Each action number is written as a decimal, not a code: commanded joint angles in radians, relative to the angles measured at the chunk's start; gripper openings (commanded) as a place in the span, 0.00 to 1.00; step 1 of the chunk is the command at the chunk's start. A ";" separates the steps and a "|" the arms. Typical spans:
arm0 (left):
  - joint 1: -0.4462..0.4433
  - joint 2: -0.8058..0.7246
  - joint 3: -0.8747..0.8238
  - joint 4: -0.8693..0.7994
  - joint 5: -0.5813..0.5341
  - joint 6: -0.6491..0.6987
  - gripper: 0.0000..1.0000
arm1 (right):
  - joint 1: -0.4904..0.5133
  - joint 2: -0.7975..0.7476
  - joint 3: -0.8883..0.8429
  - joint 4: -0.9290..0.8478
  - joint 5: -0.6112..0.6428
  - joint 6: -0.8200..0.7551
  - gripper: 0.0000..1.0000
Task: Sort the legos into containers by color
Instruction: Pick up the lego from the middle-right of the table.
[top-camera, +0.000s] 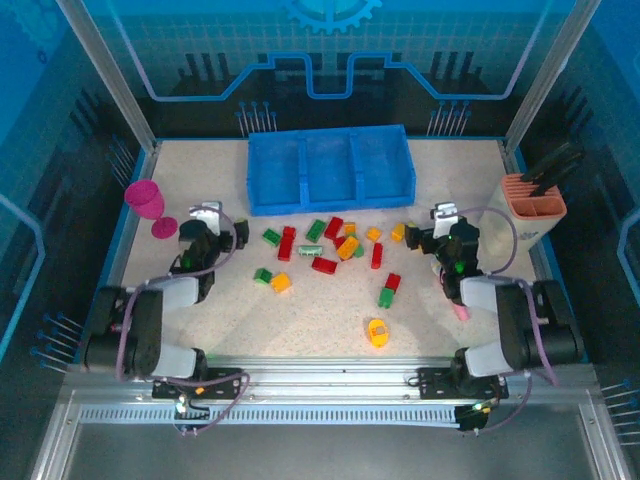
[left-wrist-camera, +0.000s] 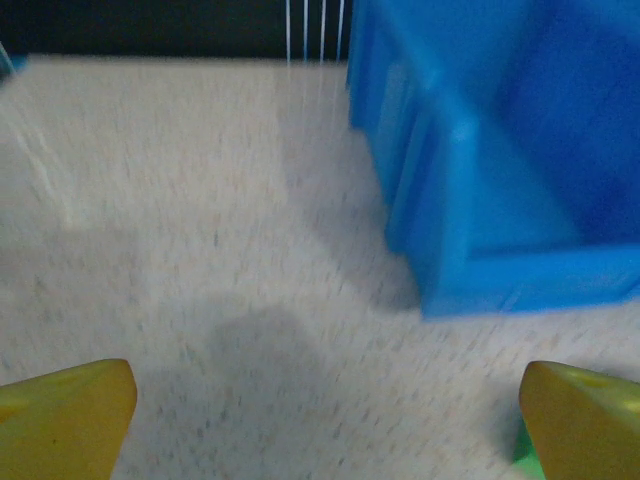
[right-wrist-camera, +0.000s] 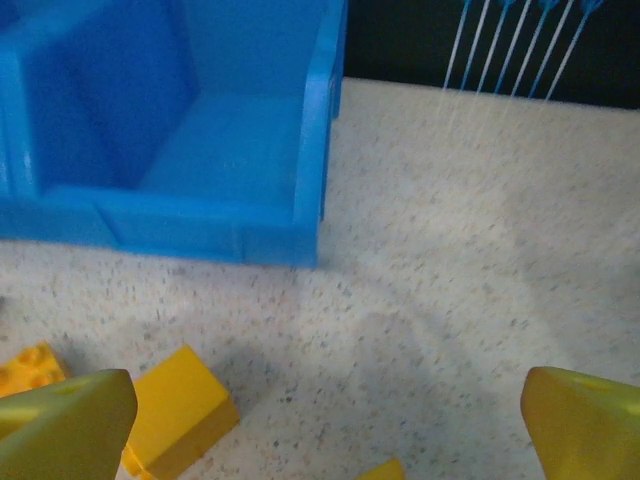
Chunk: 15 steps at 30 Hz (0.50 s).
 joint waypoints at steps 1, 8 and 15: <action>-0.050 -0.199 0.119 -0.235 -0.102 -0.041 0.99 | 0.014 -0.150 0.039 -0.118 0.075 0.033 1.00; -0.088 -0.320 0.383 -0.602 -0.127 -0.105 0.99 | 0.098 -0.130 0.416 -0.723 0.157 0.194 1.00; -0.165 -0.291 0.635 -0.878 -0.107 -0.019 0.99 | 0.158 0.012 0.745 -1.240 0.204 0.499 0.95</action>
